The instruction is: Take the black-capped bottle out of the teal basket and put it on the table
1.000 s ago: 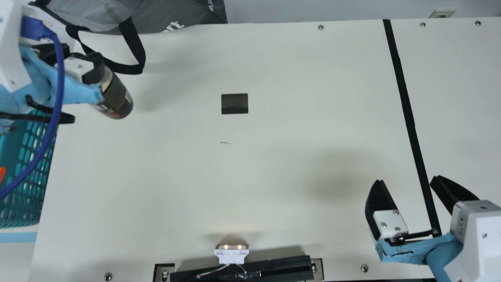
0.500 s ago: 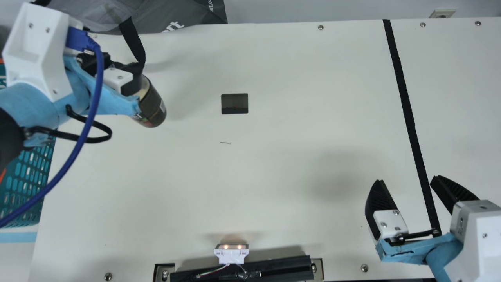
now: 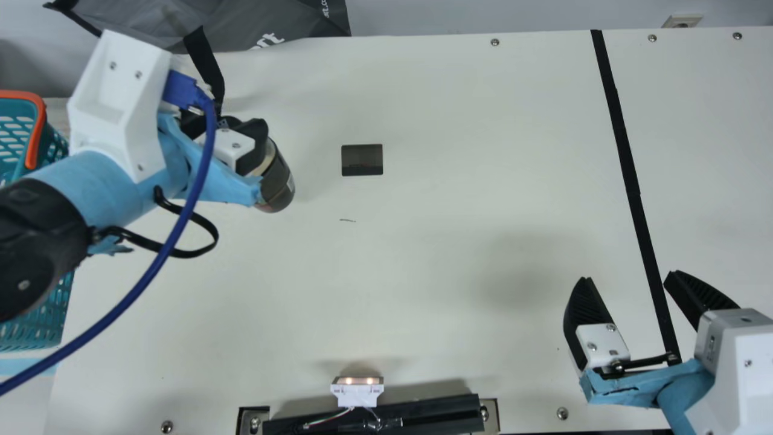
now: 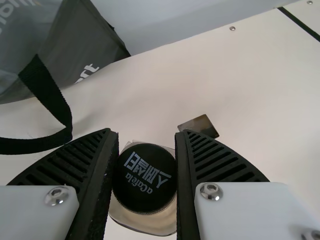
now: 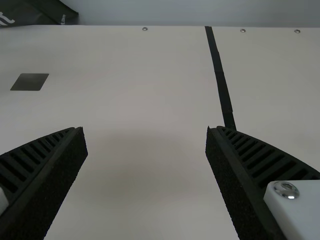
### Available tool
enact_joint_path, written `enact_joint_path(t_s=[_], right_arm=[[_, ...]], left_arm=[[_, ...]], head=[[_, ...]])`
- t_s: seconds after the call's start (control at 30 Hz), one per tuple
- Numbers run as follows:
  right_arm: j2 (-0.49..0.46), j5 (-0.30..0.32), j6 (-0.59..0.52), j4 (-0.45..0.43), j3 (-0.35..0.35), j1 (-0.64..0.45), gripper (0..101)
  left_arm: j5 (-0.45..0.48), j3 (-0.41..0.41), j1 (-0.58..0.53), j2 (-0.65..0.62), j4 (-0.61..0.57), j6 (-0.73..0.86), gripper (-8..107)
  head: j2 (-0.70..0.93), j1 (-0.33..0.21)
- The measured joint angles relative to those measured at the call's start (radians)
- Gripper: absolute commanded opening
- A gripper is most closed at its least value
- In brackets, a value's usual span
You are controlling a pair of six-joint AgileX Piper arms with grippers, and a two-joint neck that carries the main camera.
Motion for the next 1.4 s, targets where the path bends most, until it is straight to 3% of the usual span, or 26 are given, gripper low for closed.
enact_joint_path(t_s=[0.77,1.4], right_arm=[[0.0,0.001,0.0,0.0,0.0,0.0,91],[0.0,0.0,0.0,0.0,0.0,0.0,91]], left_arm=[[-0.028,0.024,-0.192,0.035,0.152,-0.192,16],[-0.063,0.036,-0.281,0.069,0.222,-0.293,16]], head=[[0.005,0.0],[0.0,0.0]])
